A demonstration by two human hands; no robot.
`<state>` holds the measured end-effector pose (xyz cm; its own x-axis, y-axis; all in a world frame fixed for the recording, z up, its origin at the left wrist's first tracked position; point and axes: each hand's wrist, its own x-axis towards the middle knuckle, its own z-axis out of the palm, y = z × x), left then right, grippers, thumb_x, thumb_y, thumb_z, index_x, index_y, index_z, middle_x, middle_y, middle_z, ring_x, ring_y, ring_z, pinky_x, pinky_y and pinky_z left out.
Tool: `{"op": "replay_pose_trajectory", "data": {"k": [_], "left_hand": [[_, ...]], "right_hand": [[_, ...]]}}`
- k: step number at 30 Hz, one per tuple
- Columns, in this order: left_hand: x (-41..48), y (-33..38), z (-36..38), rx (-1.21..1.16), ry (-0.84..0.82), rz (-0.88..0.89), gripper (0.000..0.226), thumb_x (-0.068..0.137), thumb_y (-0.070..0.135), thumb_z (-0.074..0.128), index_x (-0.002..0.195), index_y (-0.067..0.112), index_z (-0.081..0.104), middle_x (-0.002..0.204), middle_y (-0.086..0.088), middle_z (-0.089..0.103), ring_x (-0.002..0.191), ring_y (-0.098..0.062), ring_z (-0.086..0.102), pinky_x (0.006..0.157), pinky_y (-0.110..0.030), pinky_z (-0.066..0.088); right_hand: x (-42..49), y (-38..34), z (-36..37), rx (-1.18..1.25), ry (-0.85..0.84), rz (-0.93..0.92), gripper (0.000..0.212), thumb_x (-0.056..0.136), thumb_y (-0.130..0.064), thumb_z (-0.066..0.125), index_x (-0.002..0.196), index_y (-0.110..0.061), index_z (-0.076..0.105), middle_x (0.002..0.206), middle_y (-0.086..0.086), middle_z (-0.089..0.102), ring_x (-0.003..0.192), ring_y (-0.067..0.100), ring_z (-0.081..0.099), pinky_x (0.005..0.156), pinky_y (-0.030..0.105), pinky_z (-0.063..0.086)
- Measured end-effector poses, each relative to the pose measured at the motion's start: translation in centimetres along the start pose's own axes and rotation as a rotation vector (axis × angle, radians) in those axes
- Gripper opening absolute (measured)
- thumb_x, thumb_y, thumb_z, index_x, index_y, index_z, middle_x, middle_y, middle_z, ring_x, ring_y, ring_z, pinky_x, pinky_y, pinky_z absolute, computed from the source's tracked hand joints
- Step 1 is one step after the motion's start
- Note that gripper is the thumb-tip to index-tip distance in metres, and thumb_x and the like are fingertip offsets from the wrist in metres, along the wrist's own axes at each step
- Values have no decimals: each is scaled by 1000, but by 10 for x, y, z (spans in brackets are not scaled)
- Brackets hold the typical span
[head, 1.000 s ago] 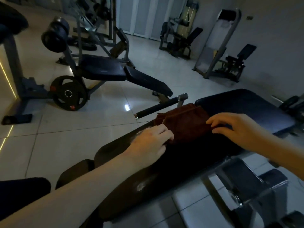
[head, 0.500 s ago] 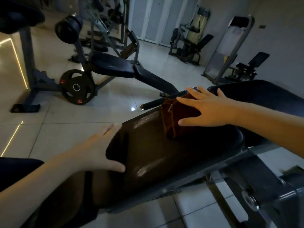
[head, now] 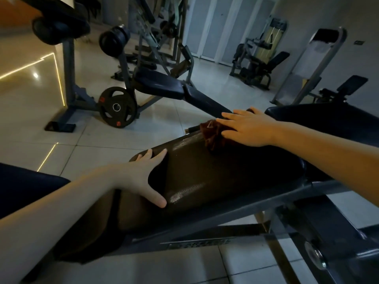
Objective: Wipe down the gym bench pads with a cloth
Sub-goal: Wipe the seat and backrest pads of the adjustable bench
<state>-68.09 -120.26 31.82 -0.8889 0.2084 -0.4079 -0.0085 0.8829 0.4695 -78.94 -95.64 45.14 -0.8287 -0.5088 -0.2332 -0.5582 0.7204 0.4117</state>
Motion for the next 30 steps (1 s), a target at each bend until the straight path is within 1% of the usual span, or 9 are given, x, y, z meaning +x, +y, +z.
{"op": "replay_pose_trajectory", "data": {"k": [6, 9, 11, 14, 16, 18, 21, 25, 30], "left_hand": [[-12, 33, -14, 1, 26, 37, 134, 55, 67, 70, 147, 39, -23, 159, -2, -25, 149, -27, -4, 120, -41, 10], [-16, 64, -16, 19, 55, 134, 133, 50, 73, 65, 146, 42, -22, 157, 4, -29, 148, -22, -10, 121, -41, 8], [-14, 84, -9, 53, 40, 210, 130, 53, 73, 68, 145, 47, -20, 155, 11, -31, 147, -22, -15, 121, -46, 8], [-11, 95, 4, 69, 53, 224, 129, 63, 58, 79, 143, 50, -22, 153, 13, -34, 144, -27, -20, 117, -47, 19], [-9, 95, 7, 71, 74, 222, 129, 65, 53, 81, 142, 51, -22, 152, 13, -34, 144, -28, -21, 117, -46, 18], [-8, 95, 6, 78, 71, 220, 129, 64, 53, 81, 143, 51, -21, 152, 12, -35, 144, -29, -21, 119, -48, 14], [-6, 96, 3, 91, 61, 214, 128, 63, 55, 81, 146, 50, -15, 152, 11, -35, 144, -30, -21, 120, -51, 12], [-9, 96, 2, 78, 61, 217, 128, 62, 55, 82, 146, 51, -15, 153, 10, -33, 144, -32, -20, 120, -54, 11], [-11, 95, 2, 112, 69, 206, 130, 63, 58, 80, 143, 50, -22, 154, 9, -32, 145, -29, -19, 120, -50, 14]], "right_hand": [[-37, 1, 2, 64, 11, -100, 52, 103, -43, 26, 152, -35, 13, 161, -10, 7, 148, 11, -1, 120, 42, -7], [-69, 7, 6, 87, -15, -133, 51, 102, -44, 26, 150, -40, 8, 158, -19, 2, 142, 0, -9, 118, 34, -13], [-94, 11, 10, 85, -37, -140, 49, 100, -48, 23, 142, -47, -2, 152, -26, -4, 136, -6, -14, 116, 30, -15], [-117, 13, 19, 72, -85, -142, 54, 77, -75, -3, 128, -63, -16, 147, -32, -20, 134, -8, -26, 111, 27, -18], [-118, 13, 22, 57, -77, -150, 62, 61, -80, -18, 122, -67, -22, 145, -33, -25, 132, -8, -30, 110, 27, -19], [-111, 10, 20, 52, -51, -136, 56, 74, -72, -13, 129, -61, -20, 145, -31, -25, 135, -4, -28, 112, 29, -18], [-85, 5, 13, -2, -31, -76, 52, 96, -53, 8, 143, -47, -13, 152, -23, -19, 142, 4, -20, 119, 39, -12], [-34, 6, 5, -19, 31, -50, 54, 102, -43, 18, 153, -34, 2, 161, -9, -6, 148, 13, -7, 119, 44, -5], [32, 3, -1, -83, 73, 34, 56, 104, -40, 20, 155, -21, 6, 163, 1, -4, 149, 22, -2, 119, 48, 1]]}}
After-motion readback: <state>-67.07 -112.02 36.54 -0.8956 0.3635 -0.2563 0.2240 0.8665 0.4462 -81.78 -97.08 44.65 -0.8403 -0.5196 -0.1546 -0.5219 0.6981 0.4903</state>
